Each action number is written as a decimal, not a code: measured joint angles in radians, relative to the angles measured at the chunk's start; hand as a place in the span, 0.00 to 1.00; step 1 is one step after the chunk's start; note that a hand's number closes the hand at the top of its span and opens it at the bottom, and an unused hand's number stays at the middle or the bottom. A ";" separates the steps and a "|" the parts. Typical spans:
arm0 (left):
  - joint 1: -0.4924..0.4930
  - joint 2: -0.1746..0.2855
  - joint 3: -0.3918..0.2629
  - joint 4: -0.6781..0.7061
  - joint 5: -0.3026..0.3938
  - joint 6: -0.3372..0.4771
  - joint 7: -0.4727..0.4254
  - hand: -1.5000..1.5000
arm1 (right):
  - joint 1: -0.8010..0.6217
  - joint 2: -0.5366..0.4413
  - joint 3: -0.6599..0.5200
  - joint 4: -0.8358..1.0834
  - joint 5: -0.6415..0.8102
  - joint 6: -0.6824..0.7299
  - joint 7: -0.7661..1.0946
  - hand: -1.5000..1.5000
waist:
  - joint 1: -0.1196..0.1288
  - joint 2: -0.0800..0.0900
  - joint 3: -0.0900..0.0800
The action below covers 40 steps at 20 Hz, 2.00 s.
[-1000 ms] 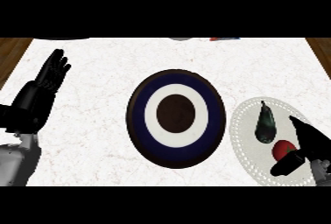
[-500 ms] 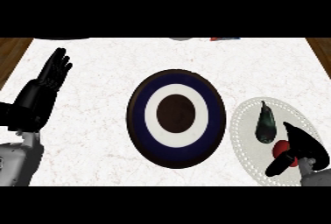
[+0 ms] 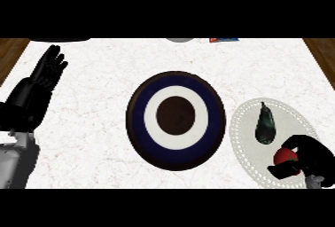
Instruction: Pick the tomato from the placemat and place it in the plate
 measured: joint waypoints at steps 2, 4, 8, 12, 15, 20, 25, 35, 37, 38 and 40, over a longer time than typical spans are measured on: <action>0.013 0.003 0.012 0.002 0.000 0.004 0.001 0.50 | 0.115 0.014 0.012 -0.074 0.047 -0.101 -0.002 1.00 | -0.022 -0.008 -0.005; 0.027 0.014 0.028 0.003 0.003 0.004 0.002 0.50 | 0.239 0.030 0.024 -0.125 0.098 -0.214 -0.022 1.00 | -0.042 -0.013 -0.005; 0.056 0.011 0.031 -0.016 0.007 -0.001 -0.005 0.50 | 0.457 0.052 0.048 -0.212 0.251 -0.439 -0.062 1.00 | -0.042 -0.011 -0.001; 0.057 0.008 0.028 -0.035 0.003 -0.004 0.003 0.50 | 0.656 0.057 0.058 -0.317 0.382 -0.581 -0.090 1.00 | -0.032 -0.002 0.006; 0.059 0.000 0.024 -0.038 -0.004 -0.003 0.000 0.50 | 0.774 0.069 0.089 -0.440 0.448 -0.653 -0.126 1.00 | -0.026 0.001 0.008; 0.056 -0.011 0.012 -0.038 -0.017 -0.002 -0.004 0.50 | 0.853 0.111 0.188 -0.624 0.581 -0.733 -0.208 1.00 | -0.020 0.003 0.009; 0.034 -0.018 0.012 -0.029 -0.014 -0.008 0.006 0.50 | 0.879 0.143 0.319 -0.779 0.668 -0.778 -0.286 1.00 | -0.010 0.005 0.010; 0.003 -0.026 0.022 0.014 -0.016 -0.043 -0.025 0.50 | 0.669 0.426 0.548 -0.864 0.927 -0.447 -0.249 1.00 | 0.016 0.014 0.010; 0.003 -0.033 0.018 0.011 -0.022 -0.042 -0.024 0.50 | 0.581 0.474 0.575 -0.846 0.951 -0.382 -0.199 1.00 | 0.021 0.015 0.010; -0.004 -0.035 0.014 0.001 -0.027 -0.037 -0.009 0.50 | 0.527 0.491 0.578 -0.840 0.954 -0.342 -0.170 1.00 | 0.024 0.016 0.010; -0.007 -0.032 0.022 -0.001 -0.021 -0.043 -0.004 0.50 | 0.416 0.495 0.565 -0.804 0.934 -0.304 -0.104 1.00 | 0.028 0.017 0.010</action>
